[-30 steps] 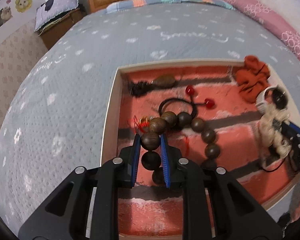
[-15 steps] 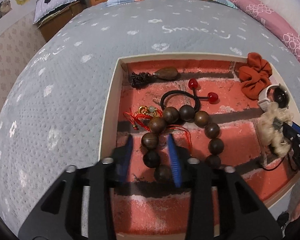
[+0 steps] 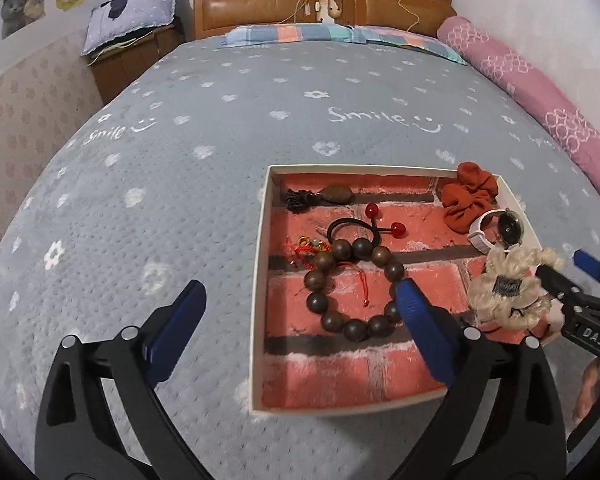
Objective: Organize jewelry
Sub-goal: 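Carry the bead bracelet and cream scrunchie into the tray and open both tools, then grasp the black claw clip with the left tool while the right tool grasps the black scrunchie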
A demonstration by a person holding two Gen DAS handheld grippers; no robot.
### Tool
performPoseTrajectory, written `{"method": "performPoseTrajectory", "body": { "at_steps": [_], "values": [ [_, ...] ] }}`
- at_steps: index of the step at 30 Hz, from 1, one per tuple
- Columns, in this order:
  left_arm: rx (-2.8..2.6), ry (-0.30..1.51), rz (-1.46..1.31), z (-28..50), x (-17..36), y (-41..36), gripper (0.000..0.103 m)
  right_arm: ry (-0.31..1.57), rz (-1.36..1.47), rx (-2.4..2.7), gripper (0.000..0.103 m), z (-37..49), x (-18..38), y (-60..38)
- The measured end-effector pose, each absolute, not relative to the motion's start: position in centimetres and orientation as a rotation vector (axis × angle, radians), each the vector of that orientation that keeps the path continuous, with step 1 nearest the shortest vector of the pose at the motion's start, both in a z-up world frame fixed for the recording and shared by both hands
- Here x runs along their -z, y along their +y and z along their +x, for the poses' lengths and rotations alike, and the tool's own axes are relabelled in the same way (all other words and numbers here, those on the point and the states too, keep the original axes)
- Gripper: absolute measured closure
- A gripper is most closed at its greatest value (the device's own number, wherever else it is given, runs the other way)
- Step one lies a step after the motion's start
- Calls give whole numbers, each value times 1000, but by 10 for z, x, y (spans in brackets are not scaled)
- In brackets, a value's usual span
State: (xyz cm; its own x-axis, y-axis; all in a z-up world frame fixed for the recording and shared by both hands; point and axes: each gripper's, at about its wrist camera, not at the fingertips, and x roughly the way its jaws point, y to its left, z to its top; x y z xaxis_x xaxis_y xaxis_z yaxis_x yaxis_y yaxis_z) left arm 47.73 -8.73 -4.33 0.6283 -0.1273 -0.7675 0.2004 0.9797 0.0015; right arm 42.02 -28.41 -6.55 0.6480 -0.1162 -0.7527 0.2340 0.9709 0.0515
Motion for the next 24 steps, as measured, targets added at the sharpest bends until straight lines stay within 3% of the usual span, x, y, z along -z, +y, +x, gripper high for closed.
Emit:
{"method": "performPoseTrajectory", "body": {
  "at_steps": [5, 14, 20, 24],
  "values": [
    [172, 883, 69, 466, 37, -69, 10, 958, 279, 153, 13, 425, 81, -296],
    [156, 893, 46, 444, 37, -43, 7, 996, 484, 98, 13, 417, 91, -307],
    [149, 900, 70, 433, 45, -42, 7, 1005, 455, 132, 12, 416, 90, -305],
    [146, 895, 69, 429, 45, -40, 7, 1037, 274, 202, 11, 420, 88, -293]
  ]
}}
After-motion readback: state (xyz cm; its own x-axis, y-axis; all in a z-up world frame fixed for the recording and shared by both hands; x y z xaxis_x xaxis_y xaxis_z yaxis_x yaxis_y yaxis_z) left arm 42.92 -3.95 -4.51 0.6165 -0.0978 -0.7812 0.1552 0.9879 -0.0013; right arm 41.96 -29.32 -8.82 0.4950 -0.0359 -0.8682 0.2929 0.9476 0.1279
